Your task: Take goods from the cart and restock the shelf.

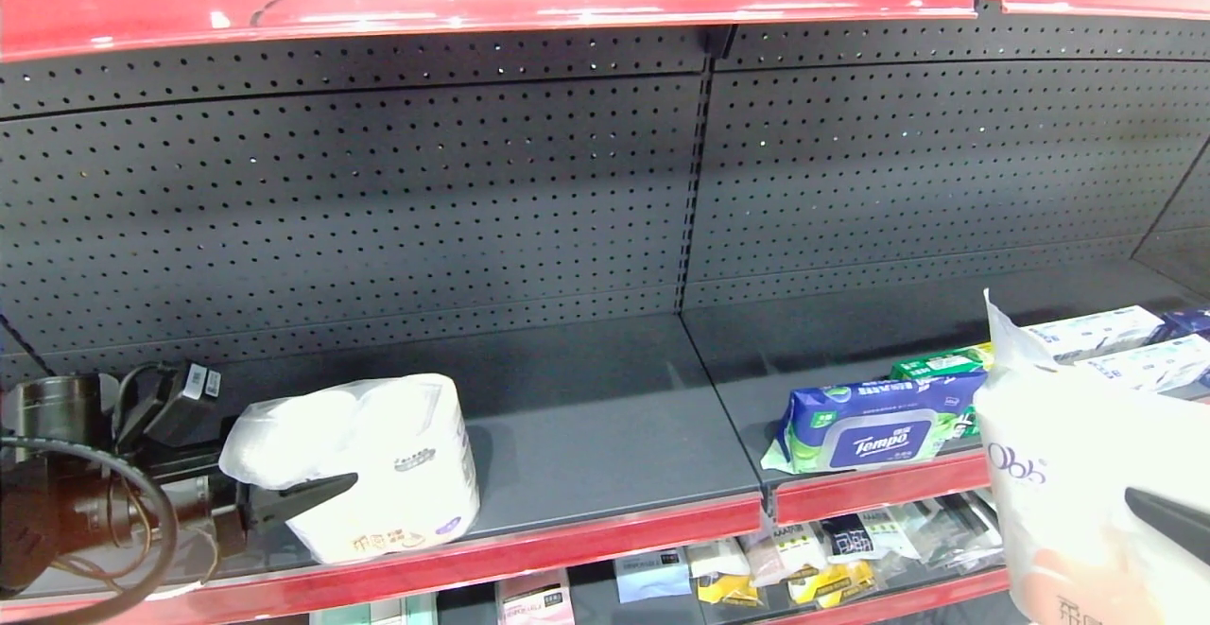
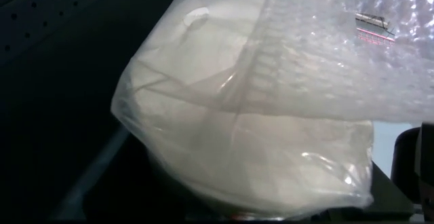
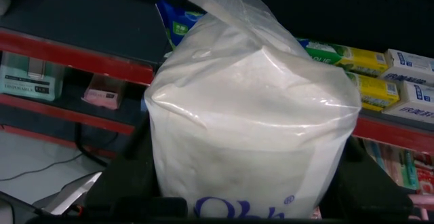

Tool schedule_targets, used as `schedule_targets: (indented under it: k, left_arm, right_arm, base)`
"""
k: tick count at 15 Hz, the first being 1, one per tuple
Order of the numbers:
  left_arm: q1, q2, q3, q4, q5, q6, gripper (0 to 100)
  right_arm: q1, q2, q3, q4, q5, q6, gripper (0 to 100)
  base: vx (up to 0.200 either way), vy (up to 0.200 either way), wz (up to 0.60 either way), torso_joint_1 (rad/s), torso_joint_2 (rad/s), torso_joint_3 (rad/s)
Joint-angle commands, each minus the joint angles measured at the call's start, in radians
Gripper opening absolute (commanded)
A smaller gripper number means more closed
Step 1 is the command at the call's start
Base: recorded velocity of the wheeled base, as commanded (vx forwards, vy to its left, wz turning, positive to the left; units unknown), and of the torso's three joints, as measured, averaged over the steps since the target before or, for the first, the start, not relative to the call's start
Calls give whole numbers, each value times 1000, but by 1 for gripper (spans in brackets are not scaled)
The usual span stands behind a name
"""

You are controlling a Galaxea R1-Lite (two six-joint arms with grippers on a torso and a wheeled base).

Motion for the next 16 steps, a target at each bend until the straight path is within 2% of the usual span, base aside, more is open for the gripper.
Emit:
schedule_targets:
  k: [1,10,11,12,16]
  left_arm:
    - [-2,8,-1,3,9,-3,0]
    - [-14,17,-3,-1,9,1,0]
    - [-14,18,-6,-1,9,1,100]
    - [-14,17,-6,2,9,-11,100]
    - [-11,9,-4,0,6,-12,100]
  right_arm:
    - [1,0,-2,0,0,-1,0]
    - [1,0,-2,0,-1,-1,0]
    - [1,0,-2,0,-1,-1,0]
    - [1,0,-2,0,-1,-1,0]
    - [1,0,-2,0,-1,-1,0]
  base:
    - [0,0,0,0,0,0]
    - [0,0,0,0,0,0]
    - [0,0,0,0,0,0]
    - [0,0,0,0,0,0]
    - [0,0,0,0,0,0]
